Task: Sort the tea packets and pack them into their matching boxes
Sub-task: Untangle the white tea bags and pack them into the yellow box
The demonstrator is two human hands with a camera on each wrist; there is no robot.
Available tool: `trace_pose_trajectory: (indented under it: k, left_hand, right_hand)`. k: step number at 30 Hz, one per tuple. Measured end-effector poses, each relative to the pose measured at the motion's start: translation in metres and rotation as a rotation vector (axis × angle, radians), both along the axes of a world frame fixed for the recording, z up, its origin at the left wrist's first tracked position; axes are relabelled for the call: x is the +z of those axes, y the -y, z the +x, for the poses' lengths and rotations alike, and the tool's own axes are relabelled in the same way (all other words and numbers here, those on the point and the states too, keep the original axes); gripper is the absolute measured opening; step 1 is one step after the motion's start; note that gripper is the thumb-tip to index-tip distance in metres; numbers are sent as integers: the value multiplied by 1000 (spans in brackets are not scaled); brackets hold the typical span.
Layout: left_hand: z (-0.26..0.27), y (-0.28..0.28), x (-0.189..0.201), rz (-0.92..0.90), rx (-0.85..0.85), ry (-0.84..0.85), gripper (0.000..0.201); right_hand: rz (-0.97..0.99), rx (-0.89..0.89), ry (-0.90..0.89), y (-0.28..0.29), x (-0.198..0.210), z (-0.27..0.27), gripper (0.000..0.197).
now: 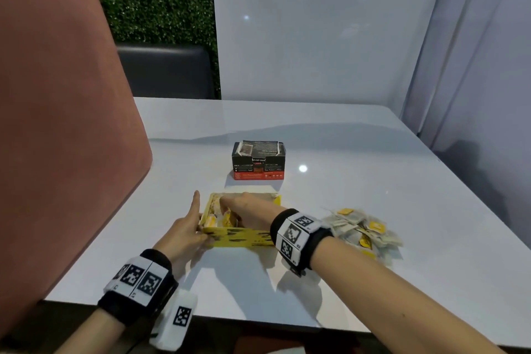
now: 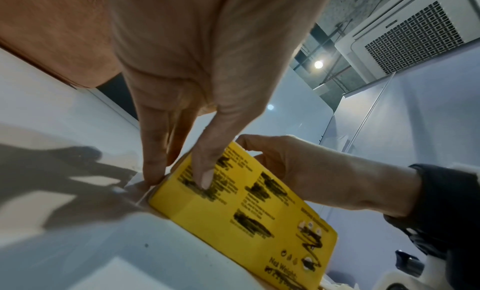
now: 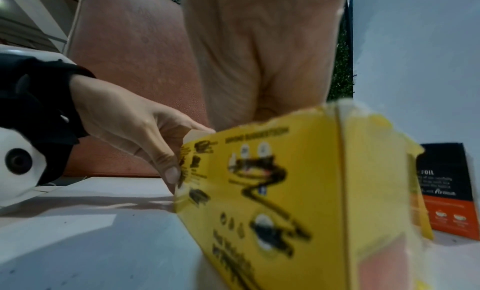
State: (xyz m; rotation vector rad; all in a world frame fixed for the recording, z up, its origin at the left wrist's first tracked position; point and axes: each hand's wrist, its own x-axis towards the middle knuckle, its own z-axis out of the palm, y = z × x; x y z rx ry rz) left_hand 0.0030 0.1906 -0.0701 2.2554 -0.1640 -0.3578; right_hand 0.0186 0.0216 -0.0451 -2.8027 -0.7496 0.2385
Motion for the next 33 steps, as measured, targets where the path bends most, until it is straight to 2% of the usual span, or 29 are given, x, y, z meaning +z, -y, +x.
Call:
trace_pose_trajectory:
  k: [1, 3, 6, 8, 9, 10, 12, 14, 17, 20, 24, 27, 31, 33]
  left_hand:
    - [-2, 1, 4, -2, 7, -16, 97]
    - [-7, -1, 12, 37, 31, 37, 99]
    - [-20, 3, 31, 67, 57, 357, 85]
    - [-37, 22, 50, -43, 8, 557, 64]
    - [-44, 36, 57, -106, -52, 584, 53]
    - [-51, 53, 63, -167, -127, 553, 45]
    - [-56, 93, 64, -203, -296, 375, 31]
    - [-47, 140, 57, -64, -430, 212, 26]
    - [-25, 200, 44, 213, -427, 88, 29]
    - [-10, 232, 35, 423, -388, 83, 39]
    - [4, 246, 21, 563, -374, 117, 40]
    - [10, 247, 11, 616, -376, 133, 35]
    - [12, 244, 4, 617, -365, 194, 27]
    - [15, 242, 2, 577, -352, 206, 31]
  right_hand:
    - [17, -20, -13, 2, 2, -2, 32]
    - [195, -104, -85, 12, 12, -9, 27]
    - [552, -252, -137, 51, 34, -26, 19]
    - [508, -324, -58, 92, 40, -41, 16]
    - [429, -357, 6, 112, 40, -49, 16]
    - [377, -403, 55, 131, 37, -53, 15]
    - [284, -559, 73, 166, 27, -55, 7]
    - [148, -739, 4, 187, 18, -49, 15]
    - [-31, -855, -103, 193, 11, -45, 30]
    - [-131, -832, -132, 191, 1, -41, 32]
    - [-87, -827, -119, 194, -6, -40, 32]
    - [24, -854, -104, 198, -10, -44, 27]
    - [249, -864, -55, 208, -6, -49, 8]
    - [444, -883, -20, 216, 1, -54, 25]
